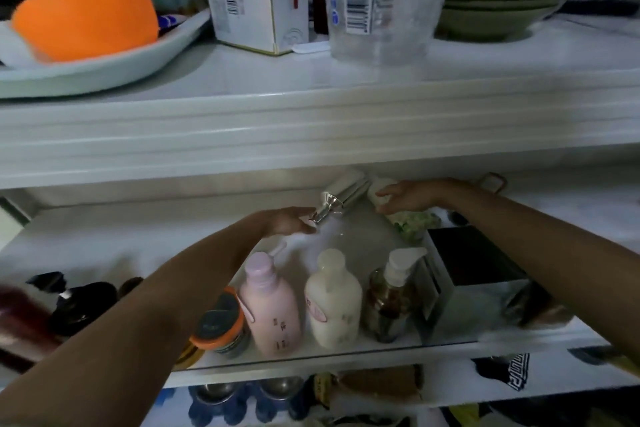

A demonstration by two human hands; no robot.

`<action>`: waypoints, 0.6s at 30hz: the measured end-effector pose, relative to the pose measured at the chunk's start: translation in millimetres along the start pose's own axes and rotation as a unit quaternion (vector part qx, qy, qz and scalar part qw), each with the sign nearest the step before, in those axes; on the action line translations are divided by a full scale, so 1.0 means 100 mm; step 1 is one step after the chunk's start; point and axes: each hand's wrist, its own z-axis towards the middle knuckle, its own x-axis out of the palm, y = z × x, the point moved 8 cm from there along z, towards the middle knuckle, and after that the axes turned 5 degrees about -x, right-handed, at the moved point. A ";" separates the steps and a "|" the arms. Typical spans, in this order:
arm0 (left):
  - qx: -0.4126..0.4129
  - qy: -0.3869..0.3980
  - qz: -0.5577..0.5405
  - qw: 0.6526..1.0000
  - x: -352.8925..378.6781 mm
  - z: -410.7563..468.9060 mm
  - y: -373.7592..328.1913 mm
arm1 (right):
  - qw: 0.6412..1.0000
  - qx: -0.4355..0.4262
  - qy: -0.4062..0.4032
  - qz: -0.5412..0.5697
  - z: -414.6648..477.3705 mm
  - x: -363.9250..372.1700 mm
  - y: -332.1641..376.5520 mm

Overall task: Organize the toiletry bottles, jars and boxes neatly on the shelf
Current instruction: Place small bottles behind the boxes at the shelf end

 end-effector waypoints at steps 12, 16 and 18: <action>0.060 -0.171 -0.076 0.980 -0.14 0.18 -0.09 | 0.998 -0.030 0.025 -0.040 0.10 0.16 0.11; 0.071 -0.158 0.013 0.985 -0.14 0.15 -0.16 | 0.998 -0.050 0.042 -0.015 0.06 0.19 0.22; 0.067 -0.158 0.037 0.984 -0.17 0.07 -0.19 | 0.998 -0.057 0.040 0.005 0.06 0.19 0.27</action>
